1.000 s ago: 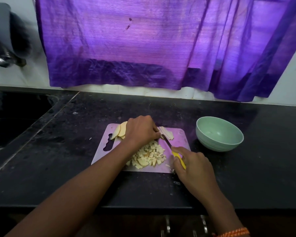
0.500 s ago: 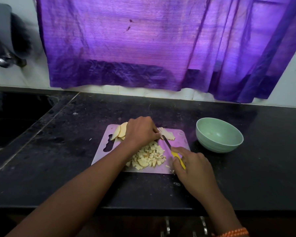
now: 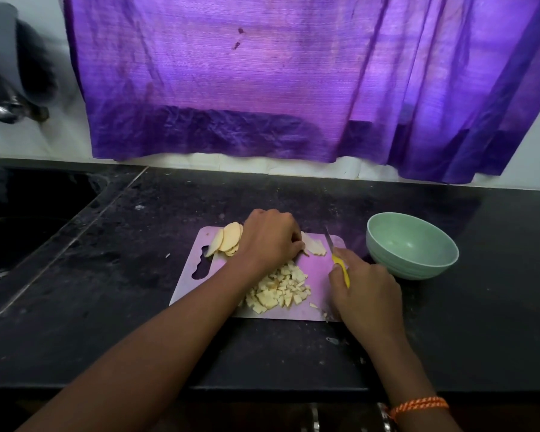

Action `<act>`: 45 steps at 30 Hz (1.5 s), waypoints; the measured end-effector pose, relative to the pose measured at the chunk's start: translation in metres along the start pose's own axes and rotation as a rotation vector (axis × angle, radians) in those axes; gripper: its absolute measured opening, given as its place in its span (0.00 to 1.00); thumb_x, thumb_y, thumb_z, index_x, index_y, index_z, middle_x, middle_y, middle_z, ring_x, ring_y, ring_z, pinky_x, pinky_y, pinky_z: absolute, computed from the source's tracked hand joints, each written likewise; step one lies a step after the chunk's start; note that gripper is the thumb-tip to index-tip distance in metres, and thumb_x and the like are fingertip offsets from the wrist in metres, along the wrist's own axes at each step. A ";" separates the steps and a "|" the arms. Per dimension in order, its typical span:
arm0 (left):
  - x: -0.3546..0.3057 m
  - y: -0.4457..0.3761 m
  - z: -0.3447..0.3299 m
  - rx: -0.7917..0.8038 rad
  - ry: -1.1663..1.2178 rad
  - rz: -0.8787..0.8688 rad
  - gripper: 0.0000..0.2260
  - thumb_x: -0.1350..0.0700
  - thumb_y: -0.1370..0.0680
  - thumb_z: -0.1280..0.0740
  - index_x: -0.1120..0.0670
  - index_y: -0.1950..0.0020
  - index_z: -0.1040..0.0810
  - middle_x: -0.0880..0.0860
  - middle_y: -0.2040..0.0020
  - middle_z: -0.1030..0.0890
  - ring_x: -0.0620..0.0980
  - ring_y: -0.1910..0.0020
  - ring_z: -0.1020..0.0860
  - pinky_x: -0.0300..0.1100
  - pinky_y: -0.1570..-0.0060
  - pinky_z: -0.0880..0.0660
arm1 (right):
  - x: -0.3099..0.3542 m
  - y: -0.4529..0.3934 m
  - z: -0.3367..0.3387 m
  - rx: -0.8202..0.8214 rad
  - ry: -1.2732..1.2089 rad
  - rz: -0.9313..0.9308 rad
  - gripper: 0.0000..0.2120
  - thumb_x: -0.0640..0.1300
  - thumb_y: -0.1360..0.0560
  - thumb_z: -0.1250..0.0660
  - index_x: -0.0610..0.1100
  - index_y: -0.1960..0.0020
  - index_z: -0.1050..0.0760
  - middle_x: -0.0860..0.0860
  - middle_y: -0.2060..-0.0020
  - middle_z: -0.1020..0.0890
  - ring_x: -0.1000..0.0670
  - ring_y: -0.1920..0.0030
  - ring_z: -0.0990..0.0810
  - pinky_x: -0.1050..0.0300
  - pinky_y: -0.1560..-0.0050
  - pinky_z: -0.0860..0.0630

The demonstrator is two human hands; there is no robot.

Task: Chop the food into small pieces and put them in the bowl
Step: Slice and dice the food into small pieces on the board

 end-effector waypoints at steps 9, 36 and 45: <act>-0.017 -0.011 -0.025 0.334 0.100 -0.209 0.22 0.59 0.18 0.32 0.47 0.24 0.22 0.45 0.25 0.23 0.50 0.26 0.29 0.52 0.37 0.25 | 0.005 -0.001 0.000 0.002 0.123 0.007 0.21 0.50 0.19 0.40 0.53 0.26 0.28 0.42 0.62 0.19 0.37 0.60 0.20 0.49 0.64 0.36; -0.009 0.001 -0.014 0.032 -0.004 0.007 0.16 0.39 0.21 0.31 0.48 0.47 0.11 0.46 0.51 0.15 0.47 0.49 0.21 0.48 0.48 0.22 | 0.002 0.002 -0.001 0.076 0.032 0.004 0.21 0.52 0.18 0.43 0.58 0.25 0.30 0.44 0.56 0.18 0.39 0.54 0.19 0.49 0.60 0.32; -0.018 -0.005 -0.024 0.091 -0.003 -0.026 0.21 0.34 0.21 0.31 0.48 0.41 0.13 0.46 0.43 0.16 0.49 0.45 0.21 0.49 0.48 0.24 | 0.000 0.003 0.001 0.055 0.046 -0.017 0.22 0.52 0.18 0.43 0.59 0.25 0.31 0.45 0.56 0.18 0.40 0.55 0.20 0.50 0.61 0.35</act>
Point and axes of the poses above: each hand's wrist, its own y-axis away from the middle knuckle, its own z-axis out of the back of the hand, x = y × z, the point moved 9 cm from there along -y, towards the middle knuckle
